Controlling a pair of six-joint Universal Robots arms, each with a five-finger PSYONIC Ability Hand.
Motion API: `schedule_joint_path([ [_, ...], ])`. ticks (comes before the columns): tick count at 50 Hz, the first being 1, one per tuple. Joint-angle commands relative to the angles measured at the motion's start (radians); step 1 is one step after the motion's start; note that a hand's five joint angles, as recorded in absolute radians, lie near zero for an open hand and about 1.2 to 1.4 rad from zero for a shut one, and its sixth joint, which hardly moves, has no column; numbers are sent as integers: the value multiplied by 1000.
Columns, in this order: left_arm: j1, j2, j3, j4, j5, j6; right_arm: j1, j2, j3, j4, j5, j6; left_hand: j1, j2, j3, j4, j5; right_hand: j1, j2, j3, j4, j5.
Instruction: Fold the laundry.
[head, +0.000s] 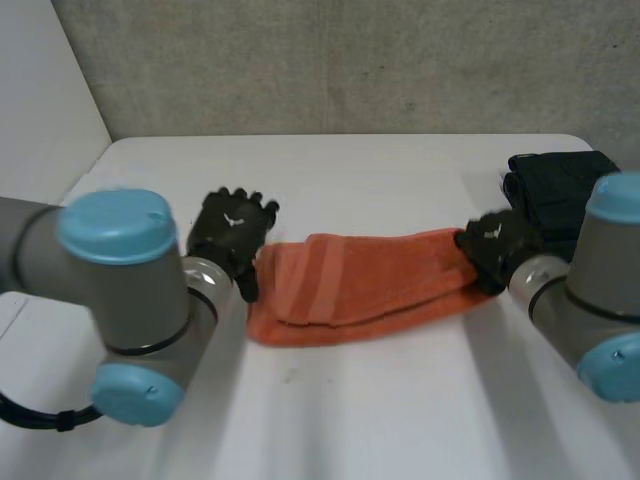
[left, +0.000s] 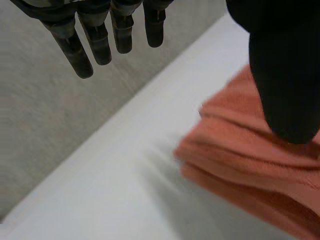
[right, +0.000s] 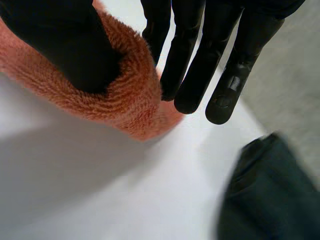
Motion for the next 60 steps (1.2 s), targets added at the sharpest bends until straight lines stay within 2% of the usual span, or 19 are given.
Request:
schedule_joint_path([
  [1, 13, 175, -64, 1, 7, -87, 111, 0, -188, 25, 11, -120, -5, -23, -30, -20, -43, 622, 219, 214, 207, 239],
  [6, 43, 215, -87, 12, 3, -104, 326, 113, -334, 28, -59, -129, -5, -23, -30, -20, -43, 622, 219, 214, 207, 239],
  [9, 88, 222, -96, 13, 1, -110, 389, 163, -349, 28, -127, -129, -5, -23, -30, -20, -43, 622, 219, 214, 207, 239],
  [10, 98, 222, -96, 13, 1, -110, 420, 201, -353, 30, -179, -129, -5, -23, -30, -20, -43, 622, 219, 214, 207, 239],
  [13, 128, 217, -93, 15, 1, -112, 444, 246, -363, 37, -234, -125, -5, -23, -30, -20, -43, 622, 219, 214, 207, 239],
  [14, 131, 214, -90, 19, 1, -112, 446, 258, -366, 51, -254, -115, -5, -23, -30, -20, -43, 170, -233, -239, -246, -214],
  [15, 132, 212, -87, 25, 1, -112, 446, 256, -366, 62, -256, -109, -5, -23, -30, -20, -43, -99, -502, -508, -515, -483],
  [17, 134, 203, -76, 50, 3, -112, 444, 247, -368, 79, -255, -82, -5, -23, -30, -20, -43, -549, -952, -957, -964, -932],
  [18, 134, 197, -72, 61, 4, -112, 444, 234, -368, 85, -252, -27, -5, -23, -30, -20, -43, -600, -1003, -1008, -1015, -983],
  [20, 131, 171, -57, 96, 6, -109, 434, 218, -369, 85, -250, 56, 1, -17, -25, -15, -38, -600, -1003, -1008, -1015, -983],
  [21, 126, 160, -50, 107, 7, -107, 405, 201, -368, 85, -247, 146, 1, -17, -25, -15, -37, -600, -1003, -1008, -1015, -983],
  [24, 112, 116, -15, 119, 6, -107, 325, 171, -357, 86, -222, 282, 4, -14, -22, -12, -35, -600, -1003, -1008, -1015, -983],
  [25, 108, 104, -4, 117, 4, -107, 273, 139, -347, 88, -186, 361, 4, -14, -22, -12, -35, -600, -1003, -1008, -1015, -983],
  [29, 53, 62, 29, 117, 3, -107, 173, 62, -297, 85, -77, 472, 4, -14, -22, -12, -35, -600, -1003, -1008, -1015, -983],
  [31, 29, 51, 28, 117, 3, -109, 112, 40, -261, 99, -35, 452, 4, -14, -22, -12, -35, -600, -1003, -1008, -1015, -983],
  [36, 10, 48, -7, 117, 6, -110, -12, 34, -115, 122, -52, 348, 4, -14, -22, -12, -35, -600, -1003, -1008, -1015, -983],
  [44, 10, 48, -43, 127, 7, -112, -186, -9, 150, 16, -198, 233, 4, -14, -22, -12, -35, -261, -664, -669, -676, -644],
  [51, 10, 45, -47, 130, 7, -112, -230, -9, 226, -88, -267, 221, 4, -14, -22, -12, -35, -182, -584, -590, -597, -565],
  [60, 5, 33, -53, 130, 6, -113, -235, 32, 212, -161, -278, 224, 4, -14, -22, -12, -35, 241, -162, -167, -174, -142],
])
